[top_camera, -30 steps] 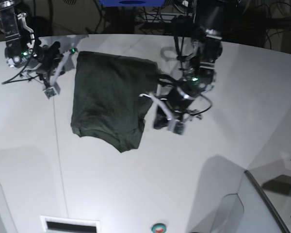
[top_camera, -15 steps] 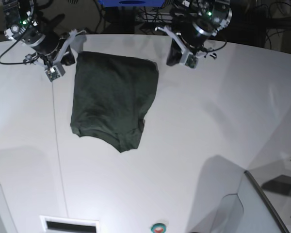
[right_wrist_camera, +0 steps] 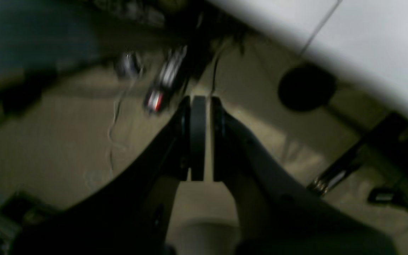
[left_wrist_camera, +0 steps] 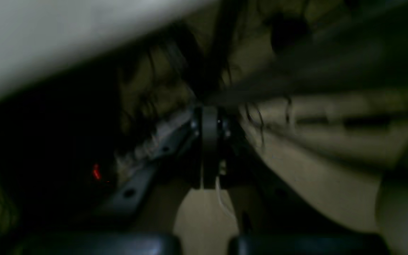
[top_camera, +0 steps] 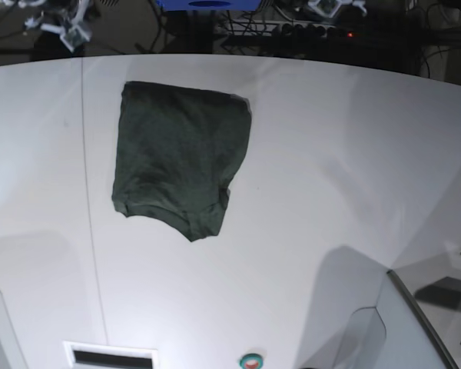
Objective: Layout the t-shirt on the table in an organized manner, then fold the t-shirt properly
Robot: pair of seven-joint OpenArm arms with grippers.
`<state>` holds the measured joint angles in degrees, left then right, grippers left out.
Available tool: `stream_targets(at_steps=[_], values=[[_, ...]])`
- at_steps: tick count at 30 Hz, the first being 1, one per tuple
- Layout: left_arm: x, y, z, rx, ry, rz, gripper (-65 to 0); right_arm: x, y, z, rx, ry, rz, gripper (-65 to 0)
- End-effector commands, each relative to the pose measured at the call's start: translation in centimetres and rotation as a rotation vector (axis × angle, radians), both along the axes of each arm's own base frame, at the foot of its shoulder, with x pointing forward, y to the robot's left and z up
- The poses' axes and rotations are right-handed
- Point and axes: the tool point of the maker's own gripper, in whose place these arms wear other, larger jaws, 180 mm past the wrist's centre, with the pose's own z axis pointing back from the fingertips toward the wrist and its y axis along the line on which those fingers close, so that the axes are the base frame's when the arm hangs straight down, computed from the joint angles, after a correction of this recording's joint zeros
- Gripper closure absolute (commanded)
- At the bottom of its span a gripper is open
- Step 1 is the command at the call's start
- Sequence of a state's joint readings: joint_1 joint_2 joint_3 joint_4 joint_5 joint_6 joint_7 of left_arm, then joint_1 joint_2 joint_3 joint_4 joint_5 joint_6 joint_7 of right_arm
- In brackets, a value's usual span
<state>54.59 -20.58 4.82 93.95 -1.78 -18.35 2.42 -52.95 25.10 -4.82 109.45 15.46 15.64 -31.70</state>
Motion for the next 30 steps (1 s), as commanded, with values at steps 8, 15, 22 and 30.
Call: stream_targets(at_steps=[8,15,22,30], values=[[-13.1,-1.0,-8.7,0.088,0.283,-0.291,0.0,-10.7,0.3,-8.1,-0.005,0.338,0.066,-2.1],[-12.7,-0.3,-15.5,0.049,0.411,-0.003,0.0,-14.9,-2.1,-18.4,-0.115,0.520,0.028,-2.7],[-5.7,1.4,-17.4,0.046,0.334,0.268,0.0,-11.6,-3.1,-20.1,-0.068,0.270,-0.021,-2.7],[-3.5,2.9,-17.2,0.050,0.270,0.279,0.0,-11.9,-2.1,-19.8,-0.030,0.248,-0.014,-2.7]])
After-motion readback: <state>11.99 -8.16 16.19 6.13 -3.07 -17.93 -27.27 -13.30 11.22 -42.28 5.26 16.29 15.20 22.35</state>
